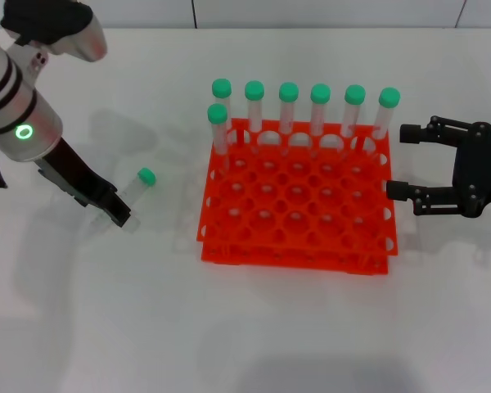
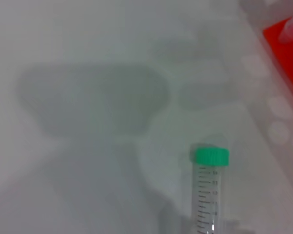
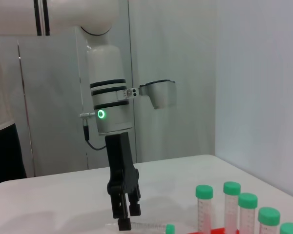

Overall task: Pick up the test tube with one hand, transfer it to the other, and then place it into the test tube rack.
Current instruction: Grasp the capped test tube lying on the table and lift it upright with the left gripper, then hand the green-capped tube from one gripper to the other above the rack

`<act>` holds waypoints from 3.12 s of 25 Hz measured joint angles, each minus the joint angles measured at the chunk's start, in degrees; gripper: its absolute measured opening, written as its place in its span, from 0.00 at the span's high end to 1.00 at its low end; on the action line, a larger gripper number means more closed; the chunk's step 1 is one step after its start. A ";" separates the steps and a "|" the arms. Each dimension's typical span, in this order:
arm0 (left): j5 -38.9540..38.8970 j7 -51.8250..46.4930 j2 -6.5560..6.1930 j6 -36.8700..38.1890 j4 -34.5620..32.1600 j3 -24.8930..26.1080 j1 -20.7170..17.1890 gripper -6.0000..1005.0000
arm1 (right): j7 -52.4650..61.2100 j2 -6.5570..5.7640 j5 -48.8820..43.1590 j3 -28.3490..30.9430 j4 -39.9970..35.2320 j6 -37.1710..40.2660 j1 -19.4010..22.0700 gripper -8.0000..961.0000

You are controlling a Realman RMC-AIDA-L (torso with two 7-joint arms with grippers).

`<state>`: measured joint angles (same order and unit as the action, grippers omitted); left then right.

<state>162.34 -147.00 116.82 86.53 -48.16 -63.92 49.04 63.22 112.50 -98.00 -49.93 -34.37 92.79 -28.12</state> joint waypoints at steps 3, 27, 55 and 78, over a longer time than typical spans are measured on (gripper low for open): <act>0.00 -0.27 0.19 0.31 0.02 -0.88 -0.10 0.31 | 0.01 0.00 0.04 0.03 -0.14 -0.03 0.17 0.15; -0.01 -0.45 0.58 -0.32 2.60 -1.12 -0.24 0.73 | 0.06 0.00 0.45 0.53 0.01 0.35 0.61 0.17; -26.98 9.40 2.56 -17.91 -41.82 -10.69 -23.08 0.79 | 0.96 -1.36 0.75 2.30 -0.40 2.06 1.98 0.18; -51.95 51.90 -0.90 0.58 -0.70 2.83 -11.82 0.78 | 6.29 -2.52 0.70 2.29 -0.39 3.54 0.98 0.19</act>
<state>110.39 -95.10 115.92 87.11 -48.86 -61.09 37.22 69.52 109.98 -97.30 -47.64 -34.76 96.33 -27.14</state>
